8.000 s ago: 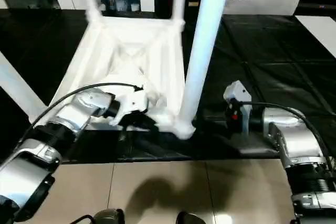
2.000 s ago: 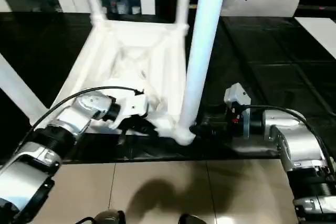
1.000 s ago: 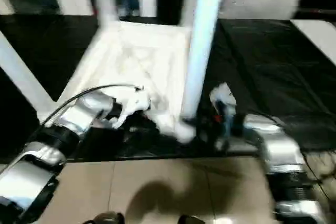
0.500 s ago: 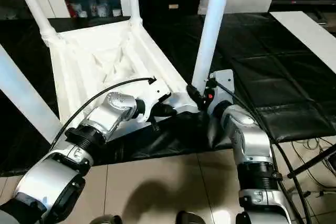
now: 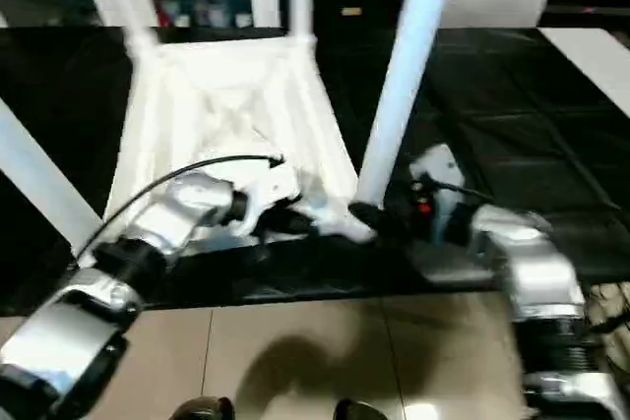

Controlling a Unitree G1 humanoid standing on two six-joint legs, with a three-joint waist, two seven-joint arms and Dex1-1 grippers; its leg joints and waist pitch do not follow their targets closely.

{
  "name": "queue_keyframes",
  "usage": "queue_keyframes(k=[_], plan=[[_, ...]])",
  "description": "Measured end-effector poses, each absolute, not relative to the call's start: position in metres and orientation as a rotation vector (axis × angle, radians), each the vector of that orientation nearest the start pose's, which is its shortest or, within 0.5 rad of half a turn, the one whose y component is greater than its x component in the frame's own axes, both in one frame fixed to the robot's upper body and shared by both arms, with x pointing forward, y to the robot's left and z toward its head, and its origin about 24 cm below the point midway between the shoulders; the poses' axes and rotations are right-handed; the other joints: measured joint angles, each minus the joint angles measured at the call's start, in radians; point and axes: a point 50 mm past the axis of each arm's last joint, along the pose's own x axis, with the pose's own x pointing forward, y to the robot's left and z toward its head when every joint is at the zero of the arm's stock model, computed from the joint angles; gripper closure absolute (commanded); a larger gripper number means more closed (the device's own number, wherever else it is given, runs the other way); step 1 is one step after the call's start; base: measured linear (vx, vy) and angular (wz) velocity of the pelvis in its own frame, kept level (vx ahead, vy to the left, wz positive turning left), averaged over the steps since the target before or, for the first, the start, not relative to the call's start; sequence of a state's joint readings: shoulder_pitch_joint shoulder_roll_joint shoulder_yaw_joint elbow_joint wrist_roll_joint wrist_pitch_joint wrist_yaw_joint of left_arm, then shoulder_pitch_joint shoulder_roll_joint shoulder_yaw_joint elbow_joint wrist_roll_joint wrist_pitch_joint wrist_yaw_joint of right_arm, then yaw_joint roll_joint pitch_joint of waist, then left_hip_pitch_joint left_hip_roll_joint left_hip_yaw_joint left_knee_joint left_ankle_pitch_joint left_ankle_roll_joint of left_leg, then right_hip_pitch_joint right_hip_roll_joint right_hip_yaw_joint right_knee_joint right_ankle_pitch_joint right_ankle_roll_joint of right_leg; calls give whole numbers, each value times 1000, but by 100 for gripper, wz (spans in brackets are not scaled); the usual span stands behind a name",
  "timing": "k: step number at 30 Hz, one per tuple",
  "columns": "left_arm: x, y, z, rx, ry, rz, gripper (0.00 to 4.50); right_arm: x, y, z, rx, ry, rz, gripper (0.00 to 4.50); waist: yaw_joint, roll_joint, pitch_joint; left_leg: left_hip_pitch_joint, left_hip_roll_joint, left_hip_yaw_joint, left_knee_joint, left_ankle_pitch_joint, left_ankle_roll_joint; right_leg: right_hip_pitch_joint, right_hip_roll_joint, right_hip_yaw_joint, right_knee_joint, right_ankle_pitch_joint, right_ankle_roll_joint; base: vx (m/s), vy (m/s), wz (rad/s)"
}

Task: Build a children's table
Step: Rotate leg to tighten

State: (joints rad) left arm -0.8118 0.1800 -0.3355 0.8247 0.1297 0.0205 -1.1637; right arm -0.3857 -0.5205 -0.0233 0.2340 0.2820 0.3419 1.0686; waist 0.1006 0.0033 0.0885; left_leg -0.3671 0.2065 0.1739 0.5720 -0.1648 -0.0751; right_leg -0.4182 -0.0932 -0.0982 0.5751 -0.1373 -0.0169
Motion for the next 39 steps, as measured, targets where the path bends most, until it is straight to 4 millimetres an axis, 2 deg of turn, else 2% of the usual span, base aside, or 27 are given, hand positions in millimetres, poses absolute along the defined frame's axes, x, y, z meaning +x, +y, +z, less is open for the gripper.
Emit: queue_keyframes(k=[3,4,7,8,10,13,15,18,20,23,26,30,34,36,39], plan=[[335,76,69,556,391,-1511,450,292,-210,95,-133,320,1095,16,9,0,0,0,0,0,1,0,-1,0,0,0,0,0,0,0,0,0],[333,80,69,564,392,-1546,450,290,-210,95,-133,334,1141,40,14,0,0,0,0,0,1,0,-1,0,0,0,1,0,0,0,0,0],[328,84,70,589,399,-1623,450,285,-206,95,-108,341,1246,54,23,0,0,-1,0,0,1,-1,-1,0,0,0,1,-1,0,0,0,0],[327,84,70,596,400,-1642,450,284,-205,95,-100,343,1265,54,26,0,0,-1,0,0,1,-1,-1,0,-1,0,1,0,0,0,0,0],[324,82,70,605,402,-1677,450,283,-203,94,-76,352,1303,88,34,0,0,-1,0,0,2,-1,-1,1,-1,1,1,0,0,0,0,0],[322,80,71,619,399,-1712,450,280,-199,92,-59,371,1351,100,41,0,0,-1,0,0,2,-1,-2,1,-1,1,2,0,0,0,0,0],[322,79,72,624,396,-1722,450,279,-198,91,-54,379,1373,125,41,-2,0,-1,0,1,2,-2,-3,1,-1,1,2,0,0,0,0,0],[321,79,72,629,396,-1729,450,277,-197,89,-47,401,1401,133,41,-3,0,-1,0,0,3,-2,-3,0,-1,1,2,-1,1,0,0,0],[321,79,72,630,396,-1730,450,276,-197,89,-47,411,1414,172,41,-3,0,-2,0,0,3,-2,-3,0,-1,1,2,-1,1,0,0,0],[321,79,72,631,396,-1734,450,276,-199,90,-48,421,1412,172,44,-3,0,-2,0,0,3,-2,-3,0,-1,1,2,-1,1,0,0,0],[321,79,72,630,397,-1736,450,275,-201,90,-44,432,1416,208,44,-3,0,-2,0,0,3,-2,-3,1,-1,1,2,-1,1,0,0,0],[321,78,72,597,414,-1725,450,274,-199,91,-41,427,1393,223,44,-3,0,-2,0,0,3,-2,-3,1,-1,1,3,-1,2,0,0,0],[327,83,70,531,459,-1617,450,279,-190,88,-7,388,1262,235,34,-4,0,0,1,0,3,-1,-4,2,-1,2,3,-3,4,0,0,0],[331,84,70,511,466,-1546,450,285,-186,87,0,367,1174,236,14,-4,0,1,0,-1,4,-1,-4,2,-1,2,2,-3,4,0,0,0],[344,75,69,440,475,-1333,450,309,-174,84,14,324,881,241,-27,-6,2,0,0,-2,8,-1,-5,1,-1,2,1,-3,5,-38,8,-7]])
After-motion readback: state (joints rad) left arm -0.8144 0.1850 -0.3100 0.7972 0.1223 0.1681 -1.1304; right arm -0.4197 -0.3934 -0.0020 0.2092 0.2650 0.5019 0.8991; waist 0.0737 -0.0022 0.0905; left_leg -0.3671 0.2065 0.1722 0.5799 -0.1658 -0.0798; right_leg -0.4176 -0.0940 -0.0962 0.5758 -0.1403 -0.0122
